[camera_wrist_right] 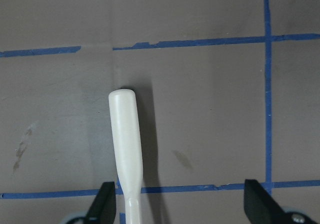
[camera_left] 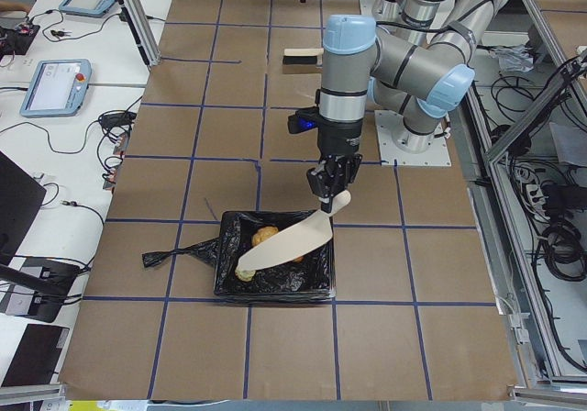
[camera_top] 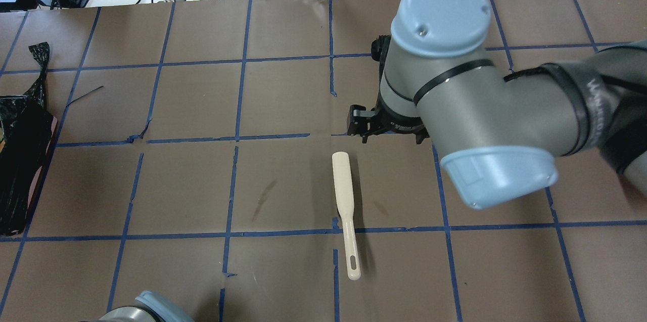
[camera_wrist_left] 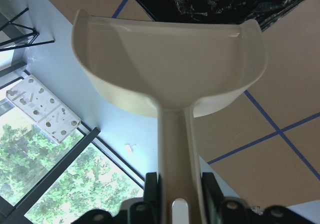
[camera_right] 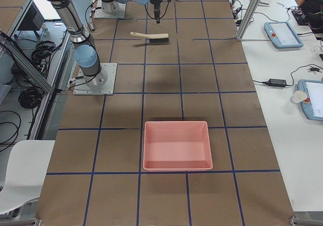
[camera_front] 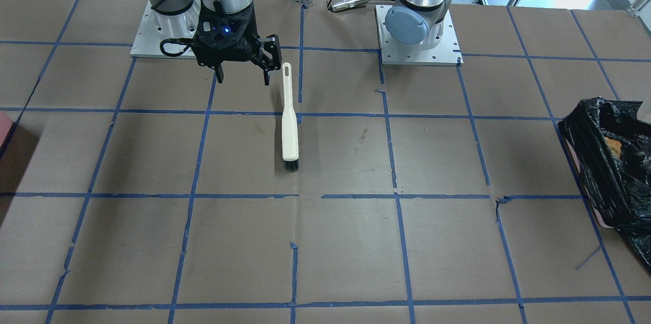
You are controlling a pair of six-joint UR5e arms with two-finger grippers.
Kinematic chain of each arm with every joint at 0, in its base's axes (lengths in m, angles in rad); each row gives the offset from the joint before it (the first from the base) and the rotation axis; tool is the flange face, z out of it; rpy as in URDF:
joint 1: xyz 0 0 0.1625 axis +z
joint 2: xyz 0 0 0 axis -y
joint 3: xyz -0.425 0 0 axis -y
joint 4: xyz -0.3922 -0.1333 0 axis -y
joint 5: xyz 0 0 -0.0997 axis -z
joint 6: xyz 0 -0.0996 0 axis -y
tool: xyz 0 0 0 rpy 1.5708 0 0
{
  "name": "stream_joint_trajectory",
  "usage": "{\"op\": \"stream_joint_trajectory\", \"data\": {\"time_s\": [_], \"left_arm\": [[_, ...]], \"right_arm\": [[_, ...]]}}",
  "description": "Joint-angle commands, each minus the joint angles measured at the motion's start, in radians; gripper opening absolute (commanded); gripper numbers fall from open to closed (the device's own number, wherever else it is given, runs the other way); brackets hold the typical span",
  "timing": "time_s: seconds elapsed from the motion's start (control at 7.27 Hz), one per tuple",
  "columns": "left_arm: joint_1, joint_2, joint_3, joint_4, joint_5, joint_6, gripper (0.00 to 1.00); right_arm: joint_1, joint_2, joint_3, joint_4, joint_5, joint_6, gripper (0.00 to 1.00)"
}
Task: Sweep and dump trash in nearest bin
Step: 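Lower the brush to the table and open the right gripper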
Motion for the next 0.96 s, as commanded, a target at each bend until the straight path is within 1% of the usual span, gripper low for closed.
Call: {"op": "stream_joint_trajectory", "data": {"time_s": [0.0,0.14,0.28,0.41,0.55,0.83], "left_arm": [[-0.12,0.0,-0.003,-0.009,-0.103,-0.065,0.0],[-0.186,-0.007,-0.01,-0.009,-0.125,-0.158,0.0],[-0.263,-0.008,-0.016,-0.009,-0.119,-0.226,0.01],[-0.327,-0.011,-0.032,-0.03,-0.119,-0.336,0.01],[-0.373,-0.023,-0.039,-0.04,-0.128,-0.44,0.01],[-0.504,-0.04,-0.068,-0.037,-0.171,-0.612,0.01]], "right_arm": [[-0.062,0.059,-0.212,0.184,-0.016,-0.064,1.0],[-0.08,0.096,-0.283,0.225,-0.03,-0.068,1.0],[-0.115,0.178,-0.409,0.315,-0.053,-0.098,1.0],[-0.143,0.185,-0.44,0.346,-0.056,-0.121,1.0],[-0.18,0.185,-0.45,0.349,-0.056,-0.159,1.0],[-0.278,0.17,-0.439,0.383,-0.052,-0.195,1.0]]}}
